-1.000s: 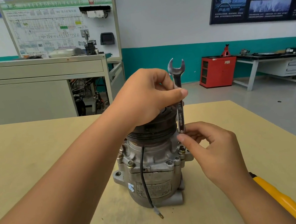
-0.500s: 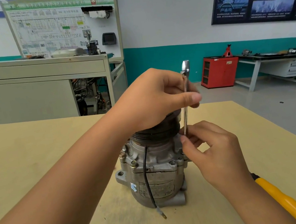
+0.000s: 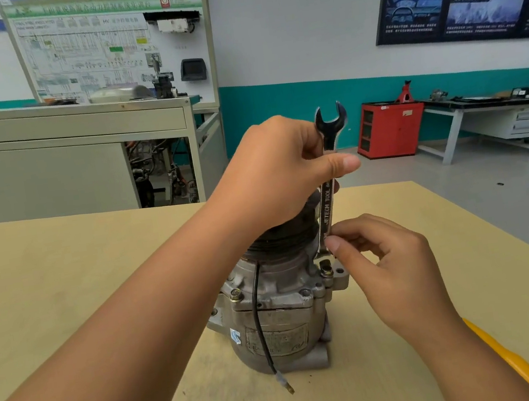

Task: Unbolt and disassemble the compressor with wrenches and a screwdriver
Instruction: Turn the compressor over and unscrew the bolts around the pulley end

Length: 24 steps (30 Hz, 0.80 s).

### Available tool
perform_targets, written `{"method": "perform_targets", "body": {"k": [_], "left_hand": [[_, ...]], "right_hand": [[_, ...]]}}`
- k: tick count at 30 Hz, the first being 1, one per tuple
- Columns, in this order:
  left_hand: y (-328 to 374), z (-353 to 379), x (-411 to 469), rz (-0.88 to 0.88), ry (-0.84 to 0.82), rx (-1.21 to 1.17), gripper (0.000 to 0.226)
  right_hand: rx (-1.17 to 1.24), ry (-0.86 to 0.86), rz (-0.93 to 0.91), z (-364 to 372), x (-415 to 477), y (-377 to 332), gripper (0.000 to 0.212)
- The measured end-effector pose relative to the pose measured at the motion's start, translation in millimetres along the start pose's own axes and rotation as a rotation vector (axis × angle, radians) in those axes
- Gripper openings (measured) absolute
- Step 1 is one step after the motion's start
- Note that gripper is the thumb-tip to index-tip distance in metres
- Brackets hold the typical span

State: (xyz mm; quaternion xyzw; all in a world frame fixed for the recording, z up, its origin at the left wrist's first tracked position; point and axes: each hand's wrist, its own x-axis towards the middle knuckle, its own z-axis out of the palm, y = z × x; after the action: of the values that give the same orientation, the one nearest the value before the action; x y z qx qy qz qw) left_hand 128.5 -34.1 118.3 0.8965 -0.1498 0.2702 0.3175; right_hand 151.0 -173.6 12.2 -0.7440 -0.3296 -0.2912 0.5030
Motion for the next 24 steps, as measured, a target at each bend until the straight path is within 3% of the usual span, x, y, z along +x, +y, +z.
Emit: {"method": "perform_targets", "body": {"k": [3,10,16,19,24], "left_hand": [[1.1,-2.2,0.9,-0.002,0.049,-0.04,0.043],[-1.4,0.7,1.3,-0.032,0.015,-0.038,0.042],[5.6,0.3,1.4,-0.041,-0.021,-0.007,0.032],[9.0,1.3,2.4,-0.058,-0.026,0.041,0.037],[15.7,5.6,3.2,-0.079,-0.041,0.049,0.045]], "right_hand": [[0.053,0.026,0.003,-1.5,1.6,-2.2,0.021],[0.086,-0.02,0.053,-1.4,1.2,-0.7,0.016],[0.141,-0.027,0.094,-2.7,1.2,-0.3,0.025],[0.127,-0.046,0.106,-3.3,0.7,0.1,0.038],[0.16,-0.06,0.144,-5.7,1.4,-0.9,0.033]]}}
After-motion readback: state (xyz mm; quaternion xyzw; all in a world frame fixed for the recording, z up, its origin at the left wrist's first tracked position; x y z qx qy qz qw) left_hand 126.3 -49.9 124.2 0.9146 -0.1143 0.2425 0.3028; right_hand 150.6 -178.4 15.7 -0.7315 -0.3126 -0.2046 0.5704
